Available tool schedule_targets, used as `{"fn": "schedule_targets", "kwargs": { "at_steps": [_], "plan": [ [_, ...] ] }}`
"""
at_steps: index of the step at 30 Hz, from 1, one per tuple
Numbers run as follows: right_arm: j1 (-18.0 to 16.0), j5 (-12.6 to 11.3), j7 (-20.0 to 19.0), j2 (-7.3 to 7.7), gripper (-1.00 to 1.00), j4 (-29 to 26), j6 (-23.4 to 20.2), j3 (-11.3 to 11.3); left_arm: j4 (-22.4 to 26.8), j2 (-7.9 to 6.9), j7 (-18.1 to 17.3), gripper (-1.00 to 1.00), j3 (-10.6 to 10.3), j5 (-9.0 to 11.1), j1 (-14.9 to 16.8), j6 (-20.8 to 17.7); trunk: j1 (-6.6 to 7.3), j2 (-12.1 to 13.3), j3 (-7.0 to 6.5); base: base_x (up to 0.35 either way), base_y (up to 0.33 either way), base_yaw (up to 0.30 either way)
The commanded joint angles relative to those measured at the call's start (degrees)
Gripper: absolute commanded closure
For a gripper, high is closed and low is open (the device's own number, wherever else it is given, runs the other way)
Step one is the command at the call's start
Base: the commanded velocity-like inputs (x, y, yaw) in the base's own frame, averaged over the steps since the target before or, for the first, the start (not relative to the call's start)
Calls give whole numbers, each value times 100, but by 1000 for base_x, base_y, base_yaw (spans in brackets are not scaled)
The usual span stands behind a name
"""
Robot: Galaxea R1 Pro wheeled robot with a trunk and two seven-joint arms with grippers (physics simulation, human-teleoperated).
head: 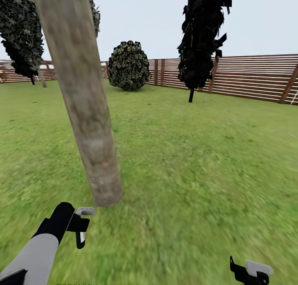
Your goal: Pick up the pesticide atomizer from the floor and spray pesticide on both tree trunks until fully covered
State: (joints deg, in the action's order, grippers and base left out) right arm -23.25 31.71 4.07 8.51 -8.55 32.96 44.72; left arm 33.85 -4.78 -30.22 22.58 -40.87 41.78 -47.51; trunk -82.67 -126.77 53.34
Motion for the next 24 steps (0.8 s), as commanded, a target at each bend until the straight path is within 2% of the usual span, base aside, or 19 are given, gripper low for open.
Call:
{"fn": "schedule_targets", "kwargs": {
  "at_steps": [1, 9, 17, 21, 24],
  "plan": [
    [-4, 62, 41, 2, -100, 11, 17, 19, 7, 5, -54, 100, 30, -60, 6, -13, 0, -2, 5, 86, -275, 257],
    [-4, 62, 41, 2, -100, 11, 17, 20, -9, -11, -54, 100, 27, -82, -14, -8, 0, -2, 5, 127, -267, 260],
    [-5, 60, 41, 2, -100, 11, 17, 19, -10, 1, -56, 100, 10, -55, -88, -4, 0, -2, 5, 174, -239, 30],
    [-4, 61, 41, 2, -100, 11, 17, 19, -10, 12, -55, 100, 9, -45, -91, -4, 0, -2, 5, 21, -267, 32],
    [-4, 58, 41, 2, -100, 11, 17, 19, -10, 12, -57, 100, 9, -46, -91, -4, 0, -2, 5, -59, -264, 202]
  ]
}}
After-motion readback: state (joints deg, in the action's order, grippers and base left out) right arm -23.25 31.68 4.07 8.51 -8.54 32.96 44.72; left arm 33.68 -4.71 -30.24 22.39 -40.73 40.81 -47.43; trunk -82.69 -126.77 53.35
